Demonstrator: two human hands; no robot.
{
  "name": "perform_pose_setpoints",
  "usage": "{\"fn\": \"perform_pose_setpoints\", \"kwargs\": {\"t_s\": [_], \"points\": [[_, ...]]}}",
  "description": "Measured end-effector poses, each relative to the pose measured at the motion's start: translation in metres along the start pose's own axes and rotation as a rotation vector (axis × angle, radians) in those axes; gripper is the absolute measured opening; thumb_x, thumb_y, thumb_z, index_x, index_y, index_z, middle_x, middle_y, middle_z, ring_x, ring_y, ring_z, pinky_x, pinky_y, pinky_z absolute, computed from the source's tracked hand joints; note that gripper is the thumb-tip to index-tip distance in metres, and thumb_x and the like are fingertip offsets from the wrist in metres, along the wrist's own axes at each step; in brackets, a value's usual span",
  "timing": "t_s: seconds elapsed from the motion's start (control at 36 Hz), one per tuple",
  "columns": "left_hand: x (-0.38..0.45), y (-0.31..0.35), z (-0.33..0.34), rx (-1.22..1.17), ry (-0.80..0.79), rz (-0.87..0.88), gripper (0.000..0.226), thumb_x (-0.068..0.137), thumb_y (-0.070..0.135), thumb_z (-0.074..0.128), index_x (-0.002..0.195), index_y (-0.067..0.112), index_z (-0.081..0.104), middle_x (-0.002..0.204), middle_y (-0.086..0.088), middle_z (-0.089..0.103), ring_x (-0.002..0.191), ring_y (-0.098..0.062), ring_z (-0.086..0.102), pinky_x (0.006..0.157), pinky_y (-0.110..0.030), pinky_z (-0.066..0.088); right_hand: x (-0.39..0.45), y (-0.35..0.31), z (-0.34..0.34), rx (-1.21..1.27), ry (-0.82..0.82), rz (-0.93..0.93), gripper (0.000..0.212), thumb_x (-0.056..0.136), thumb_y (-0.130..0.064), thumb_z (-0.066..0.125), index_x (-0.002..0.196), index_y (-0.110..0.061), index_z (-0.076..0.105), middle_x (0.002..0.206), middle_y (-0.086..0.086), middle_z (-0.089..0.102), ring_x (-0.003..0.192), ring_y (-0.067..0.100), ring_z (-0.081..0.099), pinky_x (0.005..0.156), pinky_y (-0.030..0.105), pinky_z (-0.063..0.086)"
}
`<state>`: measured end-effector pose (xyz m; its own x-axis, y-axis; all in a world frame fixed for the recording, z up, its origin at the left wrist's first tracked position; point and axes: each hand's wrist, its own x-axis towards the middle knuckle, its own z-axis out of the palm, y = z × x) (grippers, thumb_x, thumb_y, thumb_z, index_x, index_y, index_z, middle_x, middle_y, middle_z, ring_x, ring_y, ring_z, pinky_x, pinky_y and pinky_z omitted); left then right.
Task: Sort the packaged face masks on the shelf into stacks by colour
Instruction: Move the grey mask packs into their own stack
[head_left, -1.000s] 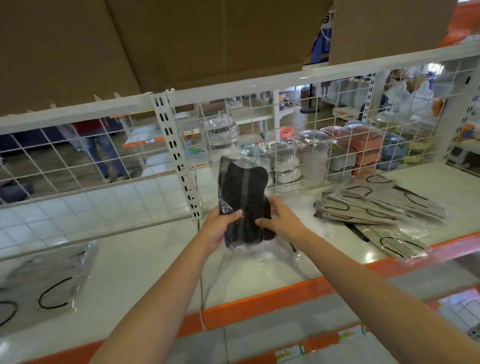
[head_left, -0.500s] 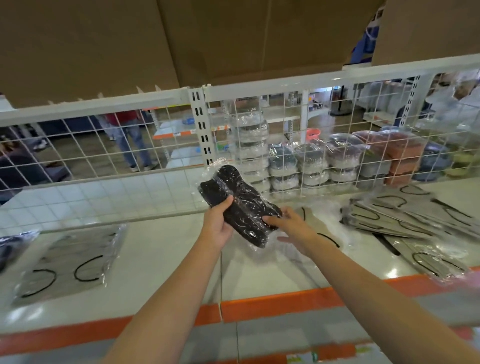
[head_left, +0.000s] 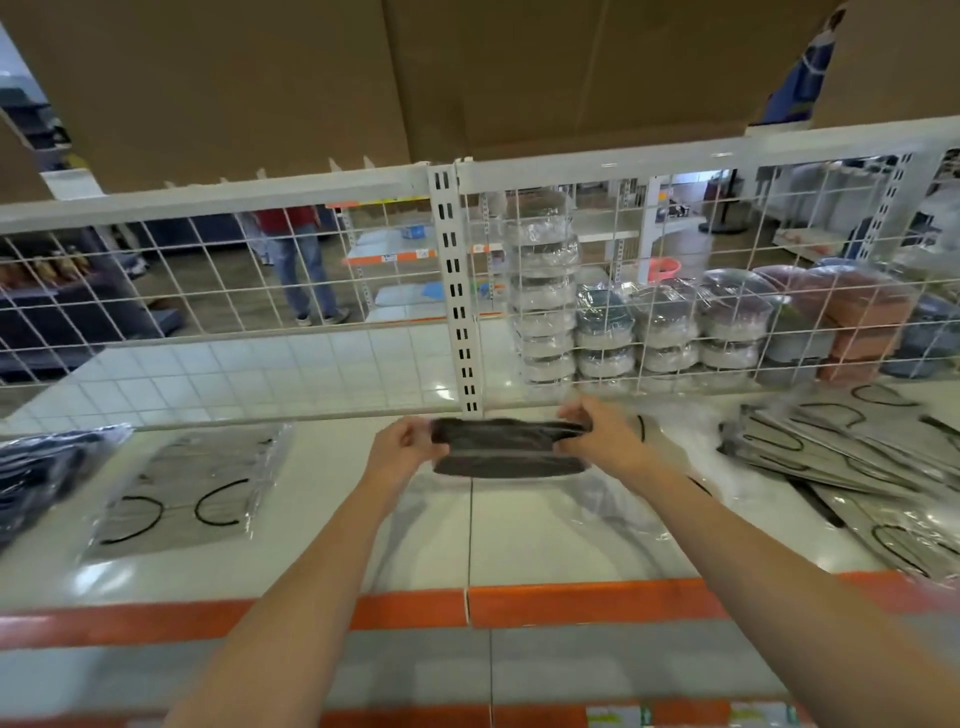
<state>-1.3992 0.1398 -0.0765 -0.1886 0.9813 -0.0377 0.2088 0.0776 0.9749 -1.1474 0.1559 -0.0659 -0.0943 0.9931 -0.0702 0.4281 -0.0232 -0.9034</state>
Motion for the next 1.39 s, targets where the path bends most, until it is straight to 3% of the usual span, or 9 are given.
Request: {"fn": "perform_pose_setpoints", "kwargs": {"t_s": [0.22,0.44,0.61,0.72,0.81,0.94,1.08,1.25,1.39], "points": [[-0.012,-0.022,0.016,0.268,-0.015,-0.002,0.028,0.082,0.0,0.066,0.099,0.01,0.047,0.1,-0.004,0.053,0.095,-0.018,0.051,0.082,-0.026,0.039,-0.006,0.025,0.009,0.017,0.084,0.122,0.042,0.083,0.0,0.064,0.121,-0.006,0.046,0.116,0.009,0.051,0.103,0.019,0.049,0.087,0.027,0.04],[-0.01,-0.016,0.025,0.29,-0.004,-0.006,0.033,0.085,-0.001,0.061,0.114,0.006,0.049,0.105,-0.004,0.057,0.099,-0.018,0.053,0.088,-0.028,0.044,-0.001,0.014,0.022,-0.004,0.116,0.083,0.031,0.082,0.001,0.062,0.109,-0.007,0.048,0.104,0.008,0.055,0.098,0.022,0.052,0.077,0.028,0.041],[-0.014,-0.031,0.013,0.33,-0.098,0.012,0.036,0.076,-0.01,0.065,0.106,0.011,0.061,0.098,-0.004,0.066,0.091,-0.017,0.062,0.064,-0.01,0.046,-0.002,0.023,0.025,-0.07,0.063,0.133,0.03,0.08,0.009,0.06,0.081,-0.017,0.044,0.085,0.002,0.055,0.092,0.025,0.055,0.086,0.041,0.047],[-0.015,-0.029,0.01,0.371,-0.066,0.025,0.03,0.088,-0.007,0.053,0.095,0.023,0.051,0.092,0.006,0.054,0.092,-0.012,0.054,0.076,-0.018,0.039,0.006,0.025,0.033,-0.162,0.059,0.154,0.035,0.082,-0.007,0.064,0.113,-0.004,0.049,0.104,0.01,0.061,0.103,0.028,0.057,0.088,0.039,0.047],[-0.004,-0.029,-0.002,0.462,-0.009,-0.005,0.015,0.092,0.001,0.05,0.1,0.013,0.046,0.091,0.0,0.049,0.073,-0.005,0.046,0.055,-0.01,0.036,0.01,0.006,0.04,-0.347,-0.013,0.127,0.038,0.084,-0.013,0.063,0.12,-0.006,0.053,0.11,0.012,0.063,0.103,0.029,0.058,0.085,0.032,0.044],[0.014,-0.028,-0.059,0.669,0.025,-0.069,0.026,0.087,0.005,0.051,0.113,0.005,0.047,0.102,-0.013,0.058,0.084,-0.023,0.056,0.064,-0.026,0.04,0.015,-0.032,0.073,-0.358,-0.252,0.122,0.033,0.088,-0.01,0.06,0.12,-0.006,0.05,0.098,0.006,0.056,0.084,0.019,0.055,0.069,0.023,0.048],[0.019,-0.027,-0.126,0.816,0.054,-0.058,0.027,0.088,0.008,0.052,0.114,0.006,0.047,0.101,-0.01,0.057,0.088,-0.022,0.052,0.073,-0.029,0.04,0.025,-0.072,0.125,-0.323,-0.269,0.053,0.037,0.086,-0.009,0.063,0.122,-0.004,0.053,0.108,0.012,0.061,0.097,0.026,0.059,0.093,0.041,0.05],[0.016,-0.03,-0.223,0.923,0.201,-0.112,0.032,0.087,0.01,0.053,0.118,0.003,0.047,0.114,-0.013,0.056,0.107,-0.03,0.054,0.085,-0.033,0.042,0.035,-0.119,0.205,-0.161,-0.35,0.001,0.039,0.086,-0.009,0.063,0.122,-0.013,0.051,0.079,-0.007,0.05,0.068,0.008,0.047,0.056,0.02,0.039],[0.0,-0.039,-0.318,1.037,0.275,-0.204,0.04,0.091,0.015,0.049,0.128,0.003,0.047,0.121,-0.013,0.058,0.106,-0.032,0.06,0.087,-0.039,0.05,0.041,-0.163,0.287,-0.117,-0.415,-0.056,0.054,0.085,-0.008,0.066,0.135,-0.011,0.046,0.107,0.003,0.052,0.084,0.018,0.052,0.052,0.017,0.041]]}}
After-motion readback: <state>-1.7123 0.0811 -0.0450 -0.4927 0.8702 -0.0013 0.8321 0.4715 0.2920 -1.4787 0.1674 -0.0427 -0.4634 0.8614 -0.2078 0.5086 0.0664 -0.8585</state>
